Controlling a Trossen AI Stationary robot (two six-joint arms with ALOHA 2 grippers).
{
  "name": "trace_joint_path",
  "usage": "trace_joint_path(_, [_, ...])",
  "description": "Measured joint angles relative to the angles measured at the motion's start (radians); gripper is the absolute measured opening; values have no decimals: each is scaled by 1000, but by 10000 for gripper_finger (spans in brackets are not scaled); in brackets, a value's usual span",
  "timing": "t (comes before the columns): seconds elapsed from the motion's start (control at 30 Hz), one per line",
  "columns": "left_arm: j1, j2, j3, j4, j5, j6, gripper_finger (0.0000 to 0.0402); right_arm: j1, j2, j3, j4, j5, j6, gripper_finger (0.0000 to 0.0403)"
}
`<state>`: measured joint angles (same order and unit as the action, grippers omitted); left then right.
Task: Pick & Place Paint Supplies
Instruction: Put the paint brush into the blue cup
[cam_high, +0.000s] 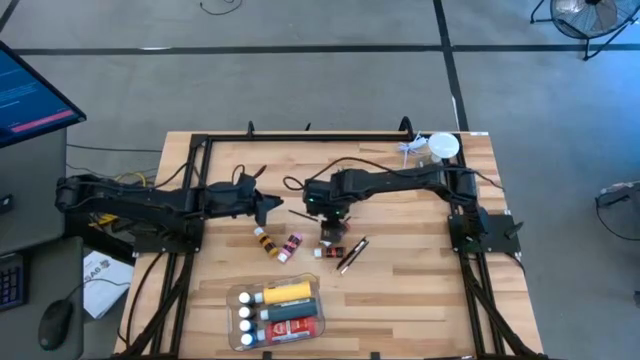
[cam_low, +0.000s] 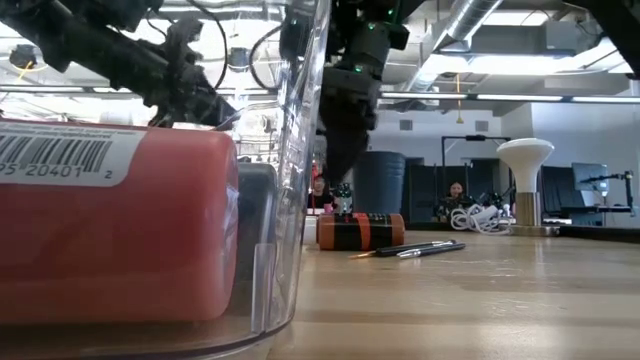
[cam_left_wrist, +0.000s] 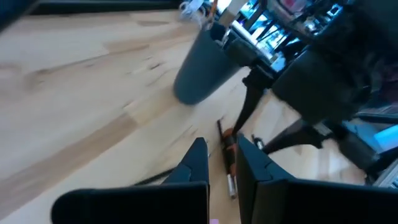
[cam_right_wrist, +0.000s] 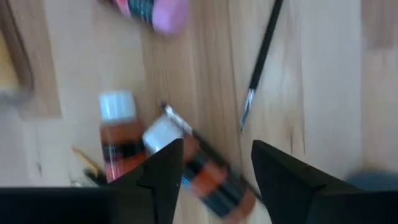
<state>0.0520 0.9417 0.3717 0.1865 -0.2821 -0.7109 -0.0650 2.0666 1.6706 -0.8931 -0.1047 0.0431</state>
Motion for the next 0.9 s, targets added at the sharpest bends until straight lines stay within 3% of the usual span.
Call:
trace_joint_path(0.23, [-6,7,2,26,-11,1,1,-6,20,0,39,7,-16,198])
trace_joint_path(0.63, [-9,7,2,48,-15,4,1,-2,32,8,54,45,-24,166])
trace_joint_path(0.9, [-9,7,2,50,-14,7,1,27,32,8,48,54,-130,174])
